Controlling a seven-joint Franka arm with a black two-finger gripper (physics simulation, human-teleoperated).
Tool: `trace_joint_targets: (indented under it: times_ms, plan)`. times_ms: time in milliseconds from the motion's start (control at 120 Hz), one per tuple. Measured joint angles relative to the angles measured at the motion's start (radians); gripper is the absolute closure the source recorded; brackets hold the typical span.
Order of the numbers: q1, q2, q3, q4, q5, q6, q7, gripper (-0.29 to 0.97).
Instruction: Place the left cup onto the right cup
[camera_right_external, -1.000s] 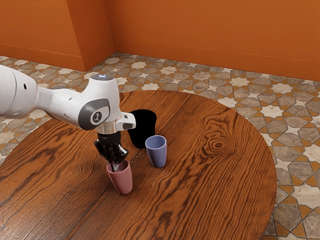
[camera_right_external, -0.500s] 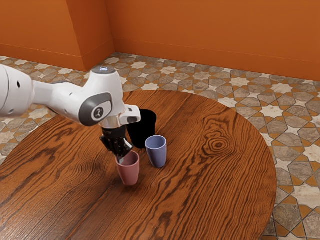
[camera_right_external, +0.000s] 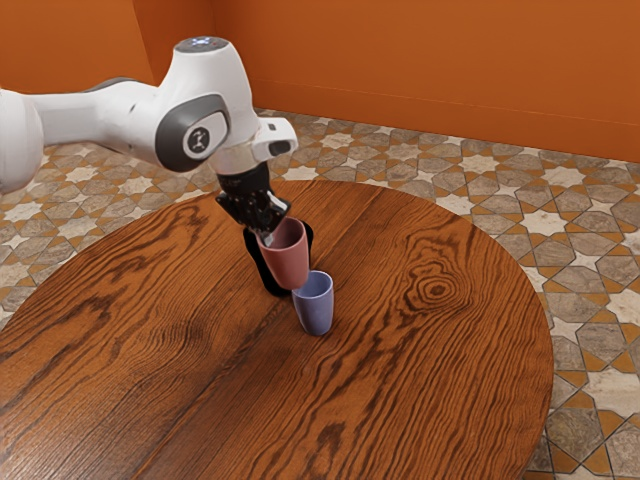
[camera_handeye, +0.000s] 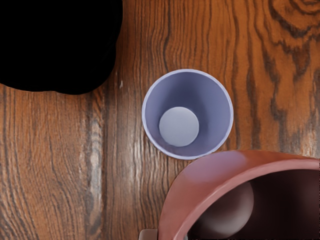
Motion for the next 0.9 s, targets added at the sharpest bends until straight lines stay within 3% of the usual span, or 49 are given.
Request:
trace_joint_targets:
  times_ms: [417, 900]
  plan:
    - [0.019, 0.237, 0.005, 0.237, -0.005, -0.060, -0.001, 0.79]
    - [0.020, 0.310, 0.004, 0.273, -0.017, -0.059, 0.017, 0.79]
